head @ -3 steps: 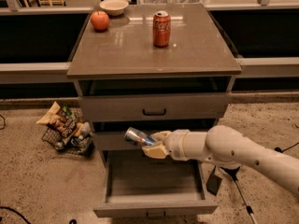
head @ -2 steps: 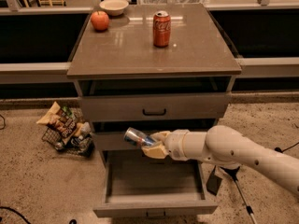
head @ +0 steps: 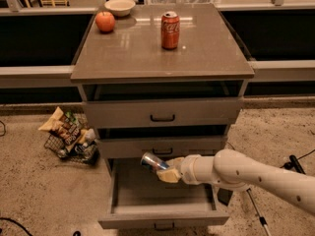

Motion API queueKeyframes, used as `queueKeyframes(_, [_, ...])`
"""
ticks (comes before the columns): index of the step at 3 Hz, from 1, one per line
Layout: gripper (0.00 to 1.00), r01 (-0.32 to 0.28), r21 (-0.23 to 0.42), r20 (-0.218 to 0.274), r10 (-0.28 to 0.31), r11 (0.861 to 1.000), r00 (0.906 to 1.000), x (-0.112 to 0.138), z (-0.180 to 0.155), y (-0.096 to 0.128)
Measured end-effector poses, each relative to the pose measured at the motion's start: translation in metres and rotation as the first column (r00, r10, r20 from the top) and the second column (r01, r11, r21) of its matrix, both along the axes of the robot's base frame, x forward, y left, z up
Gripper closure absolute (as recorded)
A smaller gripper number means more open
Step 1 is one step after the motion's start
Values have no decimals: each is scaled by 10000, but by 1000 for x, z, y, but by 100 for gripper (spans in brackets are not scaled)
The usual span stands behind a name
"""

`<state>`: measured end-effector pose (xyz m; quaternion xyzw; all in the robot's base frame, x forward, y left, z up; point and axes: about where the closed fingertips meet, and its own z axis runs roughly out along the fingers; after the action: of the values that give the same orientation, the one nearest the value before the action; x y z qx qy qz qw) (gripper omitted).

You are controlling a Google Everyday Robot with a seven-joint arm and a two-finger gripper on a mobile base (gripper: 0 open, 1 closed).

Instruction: Place redbull can into bottom drawer

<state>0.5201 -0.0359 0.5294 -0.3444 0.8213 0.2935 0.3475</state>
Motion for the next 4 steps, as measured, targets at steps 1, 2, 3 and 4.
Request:
queueKeyframes(1, [100,683,-6,-1158,-679,9977,9909,-7,-61,-24])
queueKeyframes(2, [100,1356,830,-1830,-1186,9873,9759,-5,-101,-38])
queueKeyframes(3, [100,1503,951,-2031,-1286,9841,9707,-7,-115,-38])
queueKeyframes(4, [100,1919,516,-2018,-1780,9801,9631,0,-137,-52])
